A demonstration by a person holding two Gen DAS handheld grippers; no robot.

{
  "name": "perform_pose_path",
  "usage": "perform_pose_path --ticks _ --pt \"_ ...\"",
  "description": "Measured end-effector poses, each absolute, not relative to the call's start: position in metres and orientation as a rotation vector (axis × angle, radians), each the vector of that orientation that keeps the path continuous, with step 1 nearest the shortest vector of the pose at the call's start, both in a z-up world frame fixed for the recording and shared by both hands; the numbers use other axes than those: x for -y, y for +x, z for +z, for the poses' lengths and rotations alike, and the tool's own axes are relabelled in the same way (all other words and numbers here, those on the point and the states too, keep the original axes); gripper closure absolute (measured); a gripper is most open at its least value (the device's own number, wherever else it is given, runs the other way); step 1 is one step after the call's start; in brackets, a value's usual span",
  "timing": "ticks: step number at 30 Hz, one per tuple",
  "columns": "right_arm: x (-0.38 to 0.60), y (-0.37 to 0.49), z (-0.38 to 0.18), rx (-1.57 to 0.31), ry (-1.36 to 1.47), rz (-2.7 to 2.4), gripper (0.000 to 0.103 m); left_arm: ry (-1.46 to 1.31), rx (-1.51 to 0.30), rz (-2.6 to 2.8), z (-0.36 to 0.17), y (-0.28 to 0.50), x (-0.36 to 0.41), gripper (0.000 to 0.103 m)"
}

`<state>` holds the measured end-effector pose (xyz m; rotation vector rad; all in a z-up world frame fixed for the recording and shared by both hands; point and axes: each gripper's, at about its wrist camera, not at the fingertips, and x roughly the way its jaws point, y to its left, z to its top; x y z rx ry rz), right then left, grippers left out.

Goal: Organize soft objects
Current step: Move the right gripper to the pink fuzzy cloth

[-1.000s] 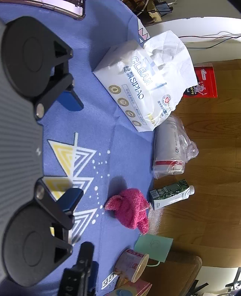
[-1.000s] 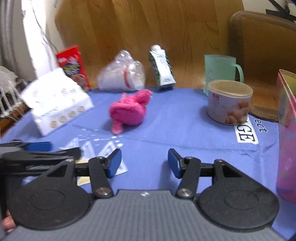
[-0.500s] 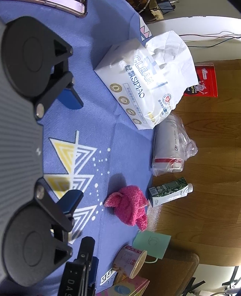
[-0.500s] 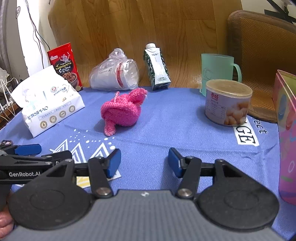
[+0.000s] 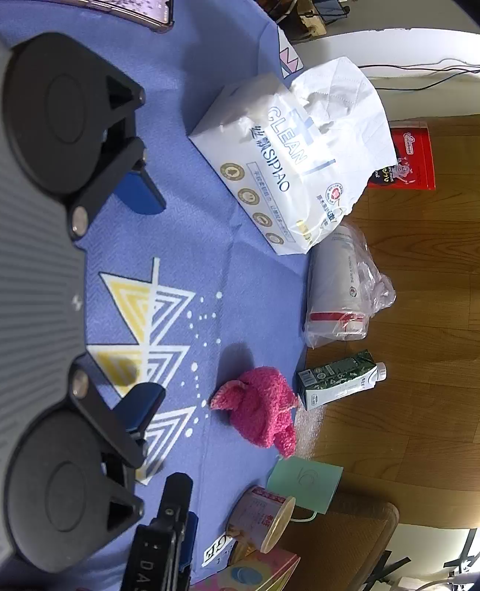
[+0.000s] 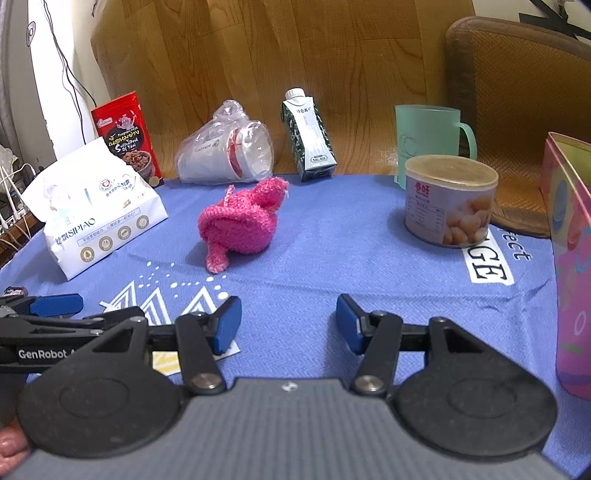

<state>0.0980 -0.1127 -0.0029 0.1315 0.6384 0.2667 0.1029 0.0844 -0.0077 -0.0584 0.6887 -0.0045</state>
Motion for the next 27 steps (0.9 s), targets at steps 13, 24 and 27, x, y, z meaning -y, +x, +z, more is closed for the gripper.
perform_pose_path --ticks 13,24,27 --pt "0.1184 0.0945 -0.0033 -0.630 0.167 0.252 0.042 -0.062 -0.689 -0.012 -0.0081 0.1034 -0.0838 0.000" --pt "0.1189 0.0927 -0.0033 -0.627 0.179 0.239 0.038 -0.064 -0.688 -0.021 -0.0080 0.1031 -0.0835 0.000" --pt "0.1180 0.0930 -0.0031 -0.628 0.168 0.242 0.037 -0.067 -0.686 -0.029 -0.0079 0.1036 -0.0843 0.000"
